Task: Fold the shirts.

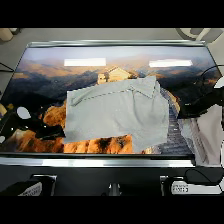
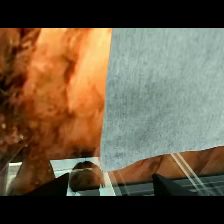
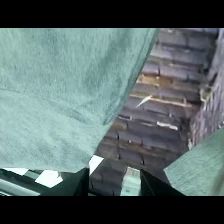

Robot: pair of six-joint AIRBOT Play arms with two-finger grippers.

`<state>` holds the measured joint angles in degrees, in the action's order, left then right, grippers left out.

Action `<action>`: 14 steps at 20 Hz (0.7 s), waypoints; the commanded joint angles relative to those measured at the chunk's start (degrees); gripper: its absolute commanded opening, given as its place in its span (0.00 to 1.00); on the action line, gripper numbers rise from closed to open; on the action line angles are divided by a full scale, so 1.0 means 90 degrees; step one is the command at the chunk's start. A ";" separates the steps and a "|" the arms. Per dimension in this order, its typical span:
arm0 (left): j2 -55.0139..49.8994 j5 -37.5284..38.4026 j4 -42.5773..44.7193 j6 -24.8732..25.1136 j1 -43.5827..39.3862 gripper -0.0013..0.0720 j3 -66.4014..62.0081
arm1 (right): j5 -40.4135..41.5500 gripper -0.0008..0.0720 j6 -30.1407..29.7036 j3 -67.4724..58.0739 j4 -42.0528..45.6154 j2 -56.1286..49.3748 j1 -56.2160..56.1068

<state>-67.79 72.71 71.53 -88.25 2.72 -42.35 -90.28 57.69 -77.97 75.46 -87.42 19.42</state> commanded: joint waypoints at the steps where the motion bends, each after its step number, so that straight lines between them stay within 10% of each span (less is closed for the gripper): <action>1: 0.0114 -0.0651 -0.0471 0.0170 0.0012 0.83 0.0682 | -0.0015 0.46 -0.0328 0.0559 -0.0243 0.0017 0.0046; 8: -0.0245 -0.1183 -0.0743 0.0250 -0.0449 0.83 0.0707 | 0.0233 0.57 -0.0554 0.0712 -0.0148 0.0017 0.0046; 9: -0.0296 -0.1375 -0.0755 0.0185 -0.0491 0.74 0.0707 | 0.0214 0.72 -0.0568 0.0855 -0.0155 0.0017 0.0046; 11: -0.0311 -0.1603 -0.0765 -0.0063 -0.0508 0.19 0.0699 | 0.0384 0.72 -0.0687 0.1222 -0.0279 0.0017 0.0046; 14: -0.0257 -0.1627 -0.0765 -0.0063 -0.0510 0.06 0.0639 | 0.0984 0.71 -0.0729 0.1702 -0.0423 0.0010 0.0046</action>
<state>-70.15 60.18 64.47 -87.90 -1.65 -36.27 -85.65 51.96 -66.30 72.90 -87.29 19.81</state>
